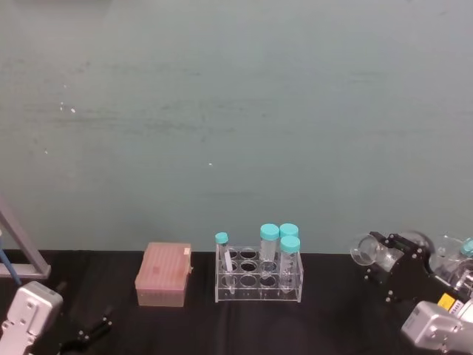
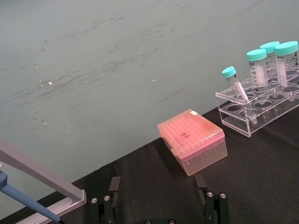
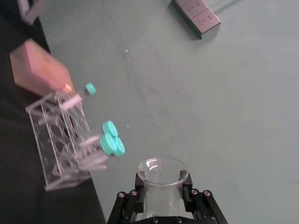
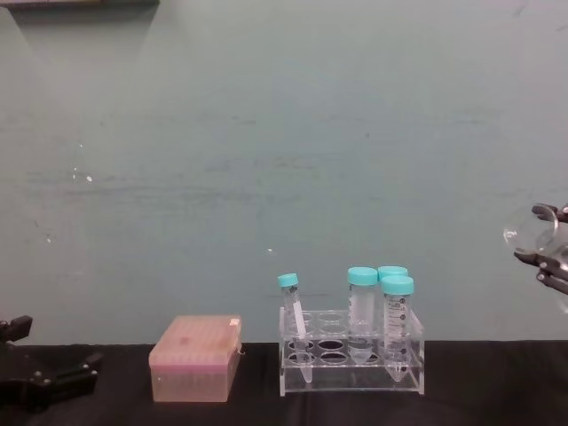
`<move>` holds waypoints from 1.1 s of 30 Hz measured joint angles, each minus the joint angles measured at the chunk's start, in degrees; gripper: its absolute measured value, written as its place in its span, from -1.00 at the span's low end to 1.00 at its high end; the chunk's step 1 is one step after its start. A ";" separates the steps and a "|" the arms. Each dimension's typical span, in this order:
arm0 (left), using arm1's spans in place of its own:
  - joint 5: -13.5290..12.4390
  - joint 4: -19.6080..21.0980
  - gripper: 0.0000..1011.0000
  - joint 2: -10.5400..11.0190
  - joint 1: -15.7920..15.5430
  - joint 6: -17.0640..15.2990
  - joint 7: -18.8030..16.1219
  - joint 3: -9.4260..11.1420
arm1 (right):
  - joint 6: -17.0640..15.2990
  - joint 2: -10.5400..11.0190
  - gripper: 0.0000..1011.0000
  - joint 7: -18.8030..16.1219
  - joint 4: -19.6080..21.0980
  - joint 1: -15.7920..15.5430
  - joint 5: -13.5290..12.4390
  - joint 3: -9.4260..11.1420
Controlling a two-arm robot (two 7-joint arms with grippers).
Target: Pick up the beaker with the right gripper, shake it three times, and then put it down.
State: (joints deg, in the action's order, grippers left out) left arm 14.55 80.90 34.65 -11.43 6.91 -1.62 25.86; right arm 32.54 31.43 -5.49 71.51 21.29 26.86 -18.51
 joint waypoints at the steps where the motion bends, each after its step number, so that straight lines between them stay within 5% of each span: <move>1: 0.00 0.00 0.98 0.00 0.00 0.00 0.00 0.00 | -0.07 -0.21 -0.09 -0.83 0.22 -0.23 -1.29 0.22; 3: 0.00 0.00 0.98 0.00 0.00 0.00 0.00 0.00 | -0.53 -0.67 -0.09 -2.89 0.70 -0.72 -4.37 0.67; 6: 0.00 0.00 0.98 0.00 0.00 0.00 0.00 0.00 | -3.53 -2.53 -0.09 -9.44 2.61 -2.50 -15.45 2.54; 9: 0.00 0.00 0.98 0.00 0.00 0.00 0.00 0.00 | -6.20 -3.87 -0.09 -13.03 3.88 -3.66 -22.32 3.77; 10: 0.00 0.00 0.98 0.00 0.00 0.00 0.00 0.00 | -8.64 -4.97 -0.09 -15.27 4.79 -4.51 -27.41 4.85; 17: -0.01 0.00 0.98 0.00 0.00 0.00 0.00 0.00 | -19.41 -8.84 -0.09 -19.94 7.92 -7.09 -42.08 8.30; 24: 0.00 0.00 0.98 0.00 0.00 0.00 0.00 0.00 | -26.19 -9.78 -0.09 -19.79 9.43 -8.27 -47.26 8.96; 33: 0.00 0.00 0.98 0.00 0.00 0.00 0.00 0.00 | -28.53 -9.43 -0.09 -18.48 10.12 -8.82 -48.41 8.41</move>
State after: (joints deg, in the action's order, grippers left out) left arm 14.55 80.90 34.64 -11.43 6.91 -1.62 25.86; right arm 4.00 22.00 -23.97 81.63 12.46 -21.55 -10.10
